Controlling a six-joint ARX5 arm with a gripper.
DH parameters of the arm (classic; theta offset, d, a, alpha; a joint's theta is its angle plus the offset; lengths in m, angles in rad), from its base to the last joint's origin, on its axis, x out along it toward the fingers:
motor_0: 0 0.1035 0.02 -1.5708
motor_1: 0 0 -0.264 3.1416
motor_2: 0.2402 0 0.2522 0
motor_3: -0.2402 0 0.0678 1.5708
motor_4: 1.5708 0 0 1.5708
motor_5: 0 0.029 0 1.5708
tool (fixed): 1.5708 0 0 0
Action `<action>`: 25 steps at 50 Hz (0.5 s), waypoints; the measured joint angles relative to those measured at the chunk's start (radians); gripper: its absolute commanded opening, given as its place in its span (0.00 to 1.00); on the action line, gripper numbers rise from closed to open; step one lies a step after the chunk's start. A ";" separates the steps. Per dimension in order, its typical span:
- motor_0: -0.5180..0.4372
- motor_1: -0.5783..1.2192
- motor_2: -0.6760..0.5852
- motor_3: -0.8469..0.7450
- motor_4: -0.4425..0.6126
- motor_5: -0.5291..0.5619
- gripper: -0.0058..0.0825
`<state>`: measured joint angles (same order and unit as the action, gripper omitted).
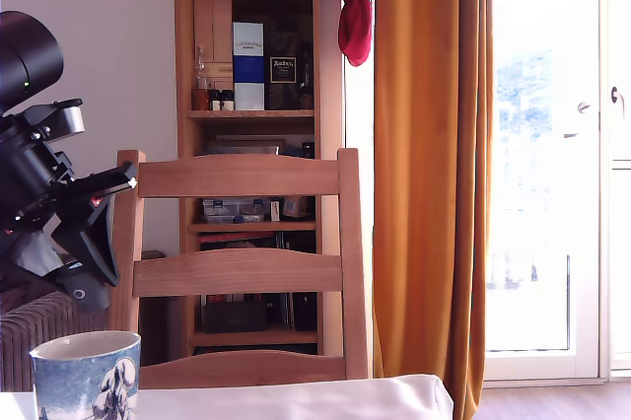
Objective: Pick the grey coffee capsule and place it inside the blue coffee cup
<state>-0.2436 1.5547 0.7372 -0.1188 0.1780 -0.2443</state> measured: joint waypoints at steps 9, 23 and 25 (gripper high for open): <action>0.002 0.000 0.000 -0.039 -0.004 0.001 0.60; 0.002 0.000 0.000 -0.052 -0.004 0.007 0.31; 0.002 0.000 0.000 -0.041 -0.004 0.013 0.15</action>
<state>-0.2417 1.5547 0.7372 -0.1596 0.1738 -0.2317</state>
